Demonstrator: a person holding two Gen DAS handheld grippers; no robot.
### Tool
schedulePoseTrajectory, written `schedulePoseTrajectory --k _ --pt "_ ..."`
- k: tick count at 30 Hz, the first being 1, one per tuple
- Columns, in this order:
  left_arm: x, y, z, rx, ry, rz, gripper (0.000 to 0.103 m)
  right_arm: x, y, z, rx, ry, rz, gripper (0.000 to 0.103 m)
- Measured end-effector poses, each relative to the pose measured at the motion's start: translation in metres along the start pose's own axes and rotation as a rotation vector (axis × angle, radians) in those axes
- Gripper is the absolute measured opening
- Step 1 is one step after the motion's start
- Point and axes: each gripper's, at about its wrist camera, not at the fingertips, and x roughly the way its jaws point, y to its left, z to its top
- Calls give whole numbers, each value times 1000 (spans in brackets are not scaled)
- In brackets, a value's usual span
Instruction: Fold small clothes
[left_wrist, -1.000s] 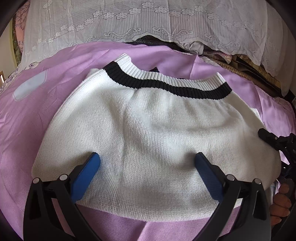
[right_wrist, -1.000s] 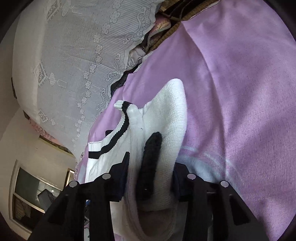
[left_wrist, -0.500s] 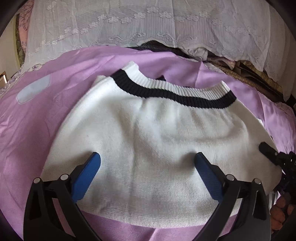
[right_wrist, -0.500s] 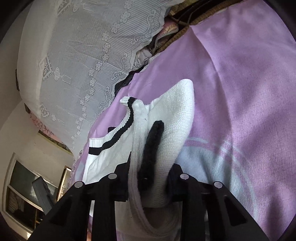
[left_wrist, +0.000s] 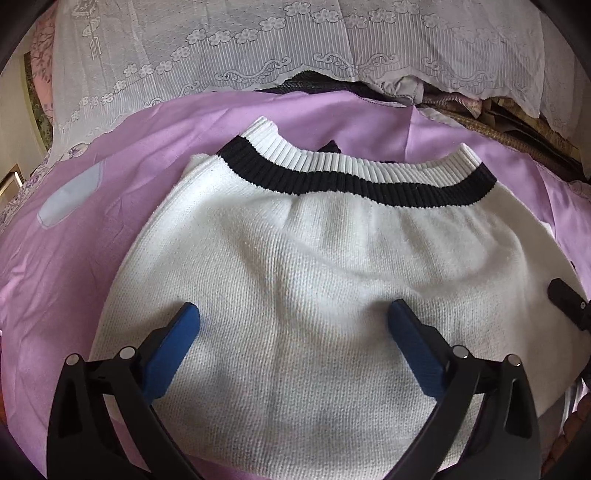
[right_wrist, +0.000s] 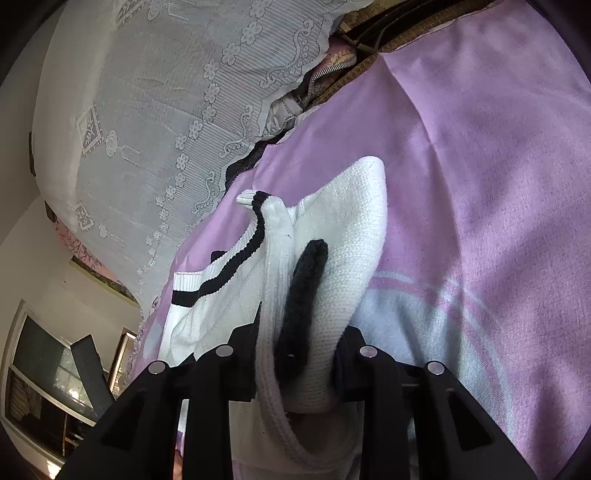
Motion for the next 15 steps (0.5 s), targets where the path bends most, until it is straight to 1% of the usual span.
schedulePoseTrajectory --k 3,6,10,12,15 --pt "-6 8 -1 -32 -13 -37 98 -4 7 -1 -29 -22 -25 28" --pt "-12 18 -3 -68 -19 -73 98 -9 11 -2 -8 -42 -23 28" --pt "-16 18 -4 -56 -10 -81 98 -13 27 -4 -9 -55 -12 28" --pt "-17 15 -2 -47 -3 -108 98 -14 35 -7 -4 -48 1 28" --pt "-23 9 1 -39 -9 -162 98 -16 56 -12 -47 -43 -15 27"
